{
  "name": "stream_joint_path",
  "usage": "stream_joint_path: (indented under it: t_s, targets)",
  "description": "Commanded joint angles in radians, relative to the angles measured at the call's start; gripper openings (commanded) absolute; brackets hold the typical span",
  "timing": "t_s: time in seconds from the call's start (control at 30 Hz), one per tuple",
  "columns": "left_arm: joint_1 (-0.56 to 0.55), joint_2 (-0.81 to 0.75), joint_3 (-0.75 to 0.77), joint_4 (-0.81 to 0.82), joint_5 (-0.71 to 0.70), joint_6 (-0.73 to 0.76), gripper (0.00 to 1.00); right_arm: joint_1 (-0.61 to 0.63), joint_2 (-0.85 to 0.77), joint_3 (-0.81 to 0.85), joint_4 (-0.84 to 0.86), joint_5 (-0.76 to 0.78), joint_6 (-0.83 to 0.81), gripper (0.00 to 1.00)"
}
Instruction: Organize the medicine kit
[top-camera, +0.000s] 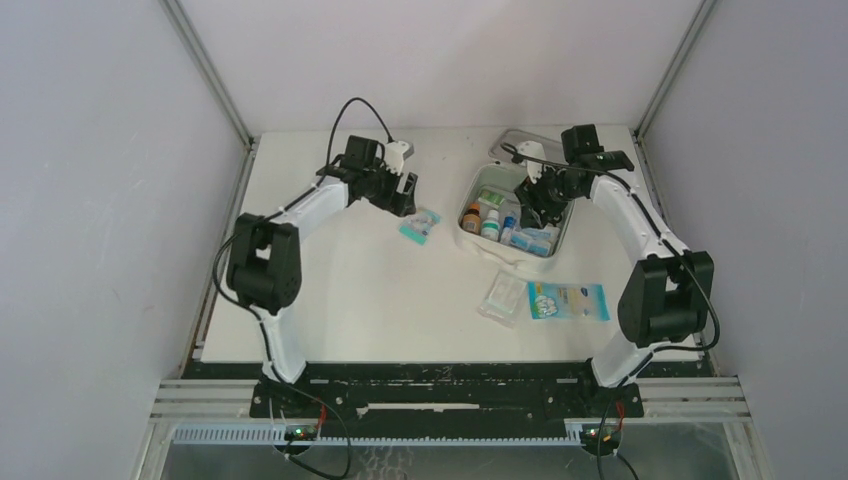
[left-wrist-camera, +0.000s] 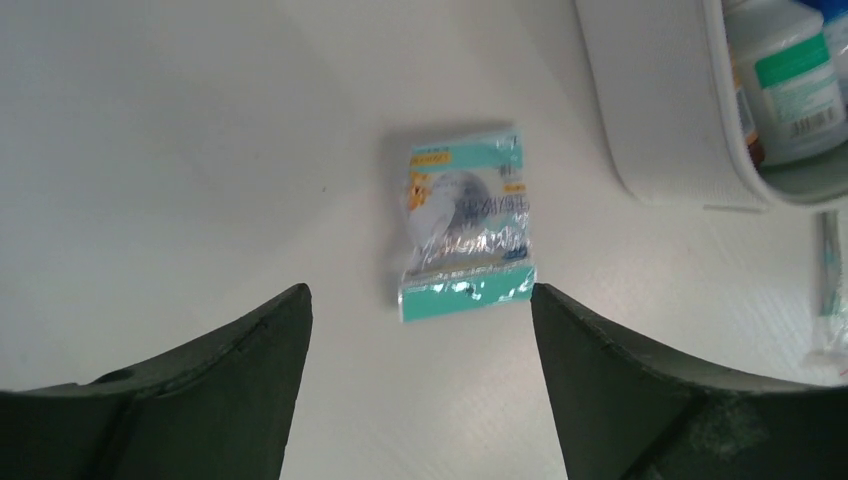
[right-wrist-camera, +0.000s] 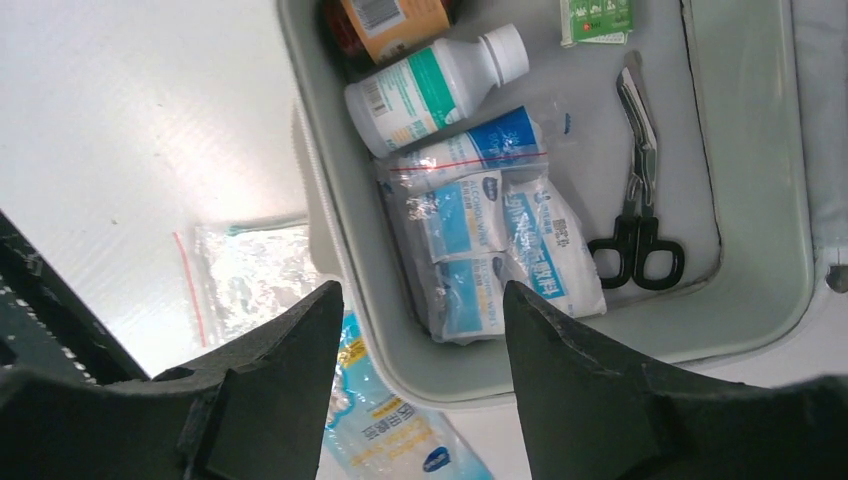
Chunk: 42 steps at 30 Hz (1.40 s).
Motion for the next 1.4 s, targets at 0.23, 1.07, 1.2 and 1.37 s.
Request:
stream_joint_path:
  t_s: [0.23,1.07,1.2,1.37]
  targets:
    - [0.007,0.227,0.25,-0.068,0.147,-0.122,0.67,0.004,-0.168,-0.054,-0.028,-0.088,0.086,0.59]
    - [0.007,0.326,0.276,-0.085,0.204,-0.146,0.3,0.002,-0.187,-0.109,0.002,-0.133,0.109,0.53]
    - [0.007,0.325,0.269,-0.077,0.22,-0.152,0.21,0.006,-0.195,-0.1,0.002,-0.126,0.111,0.53]
    - [0.008,0.299,0.257,-0.064,0.244,-0.155,0.08,0.015,-0.193,-0.086,0.01,-0.126,0.12,0.52]
